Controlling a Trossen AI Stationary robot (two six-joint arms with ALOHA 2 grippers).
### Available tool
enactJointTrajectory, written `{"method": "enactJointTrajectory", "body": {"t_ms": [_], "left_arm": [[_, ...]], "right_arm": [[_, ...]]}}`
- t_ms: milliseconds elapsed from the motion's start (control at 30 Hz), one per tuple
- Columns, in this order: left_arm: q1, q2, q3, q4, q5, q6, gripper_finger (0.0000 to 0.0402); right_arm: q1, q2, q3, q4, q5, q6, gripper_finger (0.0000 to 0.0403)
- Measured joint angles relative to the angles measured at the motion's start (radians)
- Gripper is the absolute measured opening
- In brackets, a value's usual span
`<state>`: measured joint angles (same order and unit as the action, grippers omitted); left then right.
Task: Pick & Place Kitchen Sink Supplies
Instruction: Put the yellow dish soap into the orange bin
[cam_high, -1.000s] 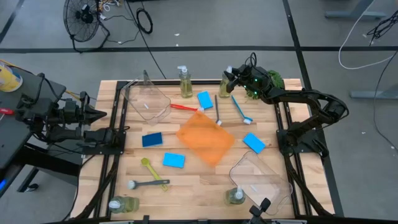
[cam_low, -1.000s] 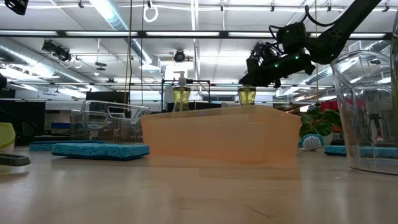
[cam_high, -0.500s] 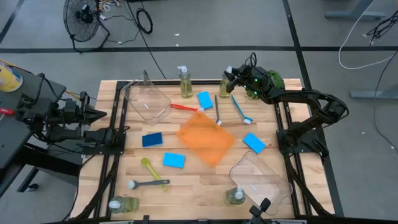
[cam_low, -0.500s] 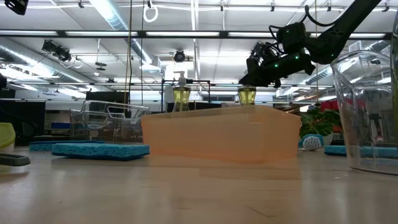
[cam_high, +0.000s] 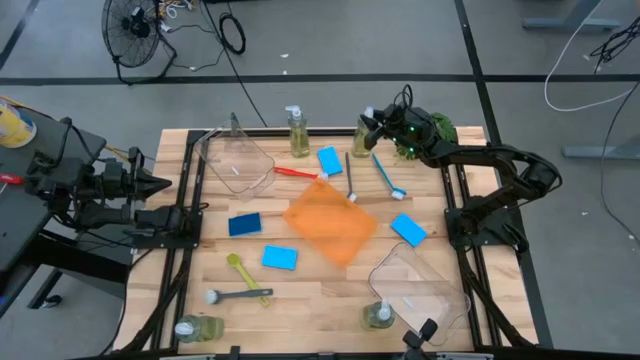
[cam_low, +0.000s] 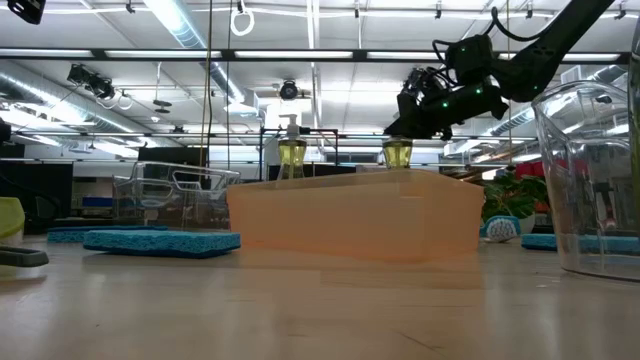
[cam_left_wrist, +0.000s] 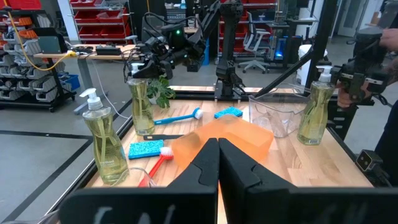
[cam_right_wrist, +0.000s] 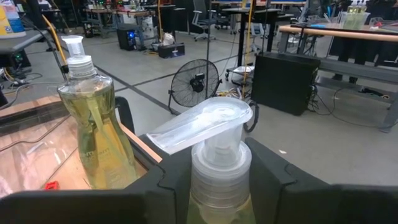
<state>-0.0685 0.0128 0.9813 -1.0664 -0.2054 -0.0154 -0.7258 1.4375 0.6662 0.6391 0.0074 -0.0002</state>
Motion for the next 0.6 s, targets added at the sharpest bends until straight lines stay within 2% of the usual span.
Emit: {"method": "enactJointTrajectory", "body": {"t_ms": [433, 600], "left_arm": [[0.0, 0.0, 0.0, 0.0, 0.0, 0.0, 0.0003], [0.0, 0.0, 0.0, 0.0, 0.0, 0.0, 0.0003]], "right_arm": [[0.0, -0.071, -0.001, 0.009, -0.025, 0.004, 0.0116], [0.001, -0.099, 0.047, -0.046, -0.057, 0.003, 0.0116]]}}
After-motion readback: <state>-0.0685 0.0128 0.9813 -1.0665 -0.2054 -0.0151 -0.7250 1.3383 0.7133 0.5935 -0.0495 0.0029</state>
